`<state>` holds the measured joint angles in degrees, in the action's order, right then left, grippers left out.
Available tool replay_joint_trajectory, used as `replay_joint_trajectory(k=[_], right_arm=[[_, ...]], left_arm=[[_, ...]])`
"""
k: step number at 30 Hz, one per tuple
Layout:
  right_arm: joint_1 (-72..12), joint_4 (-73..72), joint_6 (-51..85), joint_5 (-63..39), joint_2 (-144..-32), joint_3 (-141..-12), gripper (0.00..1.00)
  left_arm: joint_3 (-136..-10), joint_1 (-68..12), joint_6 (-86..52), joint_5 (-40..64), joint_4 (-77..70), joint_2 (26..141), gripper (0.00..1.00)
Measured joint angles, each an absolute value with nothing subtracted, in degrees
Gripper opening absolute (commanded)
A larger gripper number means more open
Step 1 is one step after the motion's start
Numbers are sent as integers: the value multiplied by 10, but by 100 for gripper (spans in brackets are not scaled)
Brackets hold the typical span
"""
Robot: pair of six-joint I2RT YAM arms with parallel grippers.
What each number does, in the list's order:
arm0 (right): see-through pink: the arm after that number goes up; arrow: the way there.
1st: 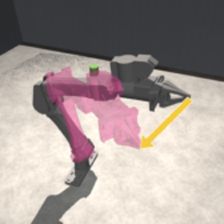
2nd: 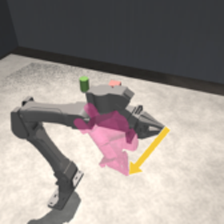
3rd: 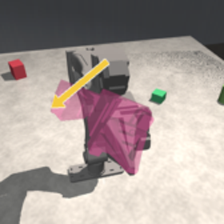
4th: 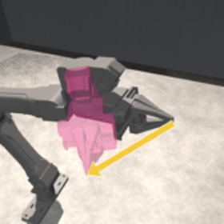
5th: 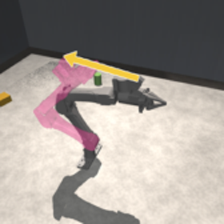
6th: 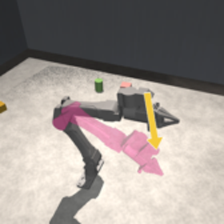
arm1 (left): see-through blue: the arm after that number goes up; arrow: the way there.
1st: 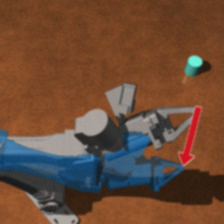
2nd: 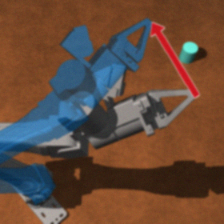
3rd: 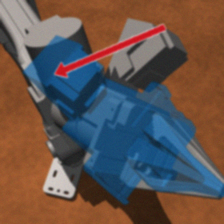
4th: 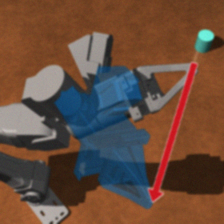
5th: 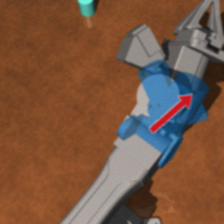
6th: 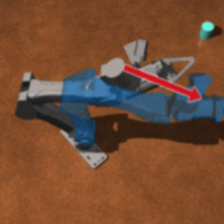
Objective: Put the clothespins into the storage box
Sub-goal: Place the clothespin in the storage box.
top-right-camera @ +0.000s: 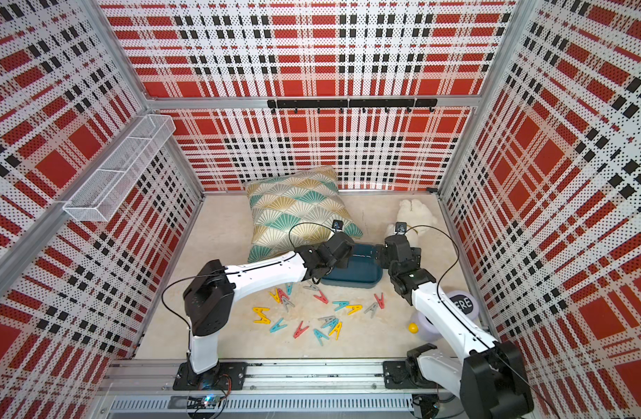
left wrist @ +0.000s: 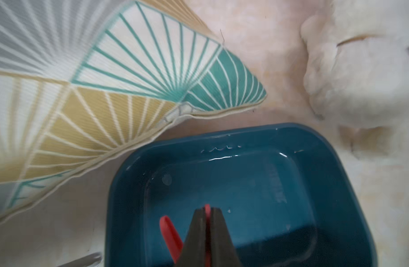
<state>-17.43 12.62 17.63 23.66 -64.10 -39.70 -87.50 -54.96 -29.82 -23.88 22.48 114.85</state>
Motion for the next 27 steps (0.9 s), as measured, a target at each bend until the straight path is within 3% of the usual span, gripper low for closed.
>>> replay_joint_trajectory(k=[11, 27], right_arm=[[-173, 126, 176, 223, -645, -397, 97], [-173, 119, 177, 213, -647, -392, 97]], left_arm=[[-911, -513, -242, -178, 264, 1214, 4], [-952, -498, -180, -190, 352, 1272, 6]])
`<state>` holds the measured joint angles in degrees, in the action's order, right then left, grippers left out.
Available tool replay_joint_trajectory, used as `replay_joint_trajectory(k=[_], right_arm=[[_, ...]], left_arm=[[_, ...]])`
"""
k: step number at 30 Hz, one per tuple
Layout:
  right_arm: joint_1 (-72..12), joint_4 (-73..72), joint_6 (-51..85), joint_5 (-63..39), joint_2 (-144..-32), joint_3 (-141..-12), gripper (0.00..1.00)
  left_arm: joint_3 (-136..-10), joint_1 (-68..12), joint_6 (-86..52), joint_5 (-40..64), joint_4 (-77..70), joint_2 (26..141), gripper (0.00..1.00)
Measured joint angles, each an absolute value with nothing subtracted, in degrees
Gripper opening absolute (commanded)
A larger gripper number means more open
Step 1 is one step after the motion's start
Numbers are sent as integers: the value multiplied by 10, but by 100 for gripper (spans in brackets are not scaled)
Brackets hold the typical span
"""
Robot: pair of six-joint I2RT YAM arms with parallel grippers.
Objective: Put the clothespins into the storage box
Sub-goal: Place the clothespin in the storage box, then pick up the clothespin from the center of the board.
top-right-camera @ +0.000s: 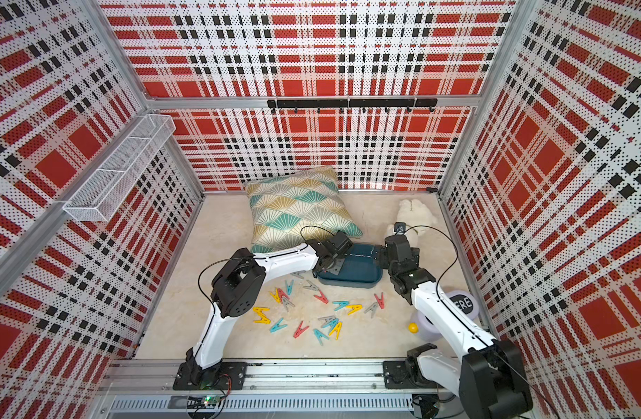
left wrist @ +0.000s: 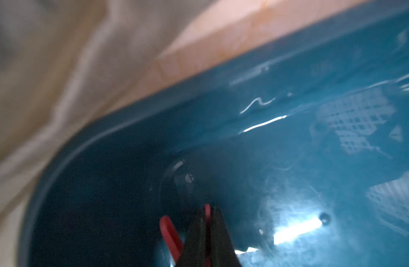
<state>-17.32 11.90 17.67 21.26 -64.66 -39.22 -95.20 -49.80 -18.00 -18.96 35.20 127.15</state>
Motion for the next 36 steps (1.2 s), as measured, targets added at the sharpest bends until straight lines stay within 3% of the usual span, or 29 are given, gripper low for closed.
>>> replay_joint_trajectory(k=[4, 9, 18, 24, 36], right_arm=[[-173, 119, 177, 211, -647, -390, 97], [-173, 117, 177, 210, -647, -390, 97], [-173, 117, 175, 208, -650, -391, 97], [-173, 154, 184, 187, -652, -405, 97], [-173, 260, 314, 112, -518, -342, 85]], left_arm=[[-964, -496, -177, -192, 359, 1276, 12], [-969, -491, -178, -195, 369, 1281, 27], [-1019, -489, -177, -198, 391, 1275, 29], [-1027, -489, -178, -198, 395, 1200, 34], [-722, -449, -236, -199, 283, 889, 37]])
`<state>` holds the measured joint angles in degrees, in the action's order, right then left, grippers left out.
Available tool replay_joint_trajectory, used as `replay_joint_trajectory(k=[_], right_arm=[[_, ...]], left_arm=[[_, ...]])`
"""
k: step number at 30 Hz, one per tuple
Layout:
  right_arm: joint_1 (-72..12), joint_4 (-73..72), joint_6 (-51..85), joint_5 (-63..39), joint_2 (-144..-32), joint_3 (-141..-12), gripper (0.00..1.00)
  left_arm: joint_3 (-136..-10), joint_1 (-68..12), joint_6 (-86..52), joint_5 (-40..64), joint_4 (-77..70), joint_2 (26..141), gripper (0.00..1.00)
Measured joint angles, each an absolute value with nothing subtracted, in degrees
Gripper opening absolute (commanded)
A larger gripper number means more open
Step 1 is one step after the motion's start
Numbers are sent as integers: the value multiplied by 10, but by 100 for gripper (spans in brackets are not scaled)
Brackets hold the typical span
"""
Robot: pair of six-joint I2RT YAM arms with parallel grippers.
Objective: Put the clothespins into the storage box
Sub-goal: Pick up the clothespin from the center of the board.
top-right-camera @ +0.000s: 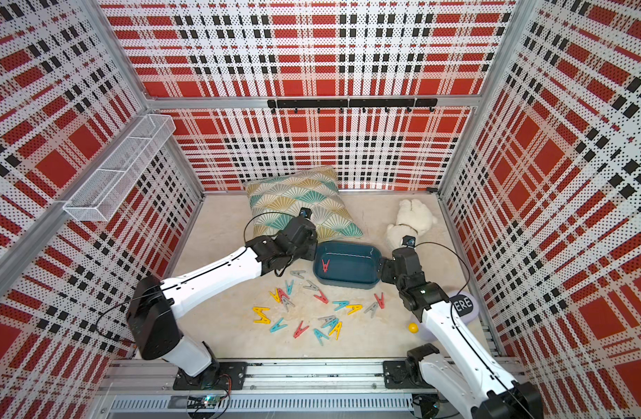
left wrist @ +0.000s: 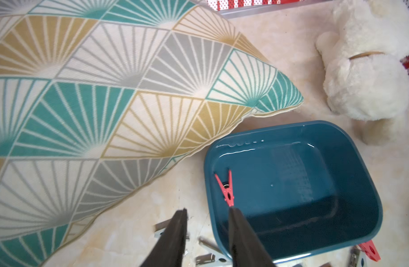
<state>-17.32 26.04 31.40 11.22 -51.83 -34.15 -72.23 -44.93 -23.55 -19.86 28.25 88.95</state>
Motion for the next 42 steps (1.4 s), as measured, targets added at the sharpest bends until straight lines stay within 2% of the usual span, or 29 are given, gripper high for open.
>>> replay_joint_trajectory(k=[8, 20, 31, 36, 42], right_arm=[[-173, 303, 376, 74, -526, -284, 61], [-178, 271, 419, 53, -545, -227, 48], [-194, 232, 419, 53, -573, -220, 47], [-197, 228, 413, 58, -580, -220, 37], [-198, 212, 409, 63, -603, -220, 36]], left_arm=[[-629, -376, -256, -197, 225, 782, 37], [-629, -370, -257, -195, 194, 770, 37], [-604, -368, -267, -216, 185, 757, 36], [-598, -368, -268, -221, 185, 757, 36], [-594, -368, -269, -229, 183, 757, 35]])
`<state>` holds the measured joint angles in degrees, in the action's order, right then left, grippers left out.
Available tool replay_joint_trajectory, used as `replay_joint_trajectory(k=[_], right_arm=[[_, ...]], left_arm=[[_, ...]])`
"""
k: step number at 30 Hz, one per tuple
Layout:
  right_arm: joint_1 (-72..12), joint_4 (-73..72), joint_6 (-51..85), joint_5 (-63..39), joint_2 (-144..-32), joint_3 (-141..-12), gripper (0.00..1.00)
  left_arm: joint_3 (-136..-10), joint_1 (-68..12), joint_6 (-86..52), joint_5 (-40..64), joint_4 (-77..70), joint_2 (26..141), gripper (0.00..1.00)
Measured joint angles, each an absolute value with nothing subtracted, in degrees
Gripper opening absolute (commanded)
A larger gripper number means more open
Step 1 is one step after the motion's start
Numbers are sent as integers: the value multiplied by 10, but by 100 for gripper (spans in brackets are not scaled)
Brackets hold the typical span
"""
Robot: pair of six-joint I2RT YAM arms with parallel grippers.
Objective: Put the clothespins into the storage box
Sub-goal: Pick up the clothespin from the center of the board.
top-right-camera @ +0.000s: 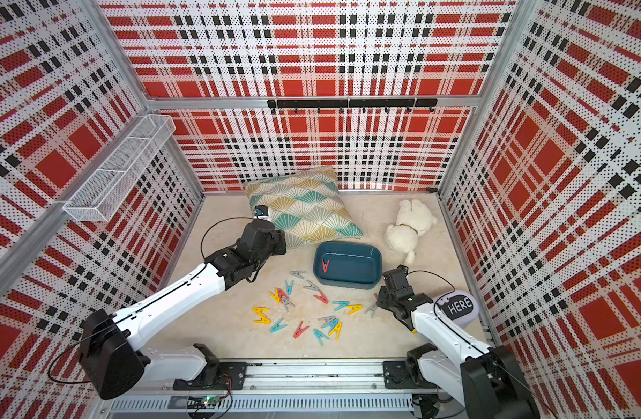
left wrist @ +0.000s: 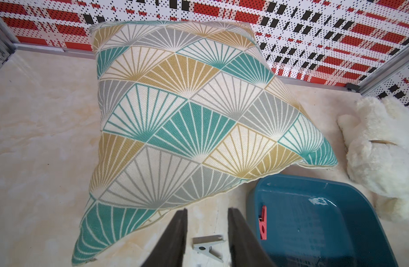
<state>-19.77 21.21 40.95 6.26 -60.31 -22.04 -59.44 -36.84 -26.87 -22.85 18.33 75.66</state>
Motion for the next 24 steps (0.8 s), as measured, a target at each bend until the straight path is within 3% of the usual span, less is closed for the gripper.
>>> replay_joint_trajectory(k=[24], right_arm=[[-203, 190, 376, 61, -647, -242, 33]], left_arm=[[-558, -359, -277, -226, 166, 753, 35]])
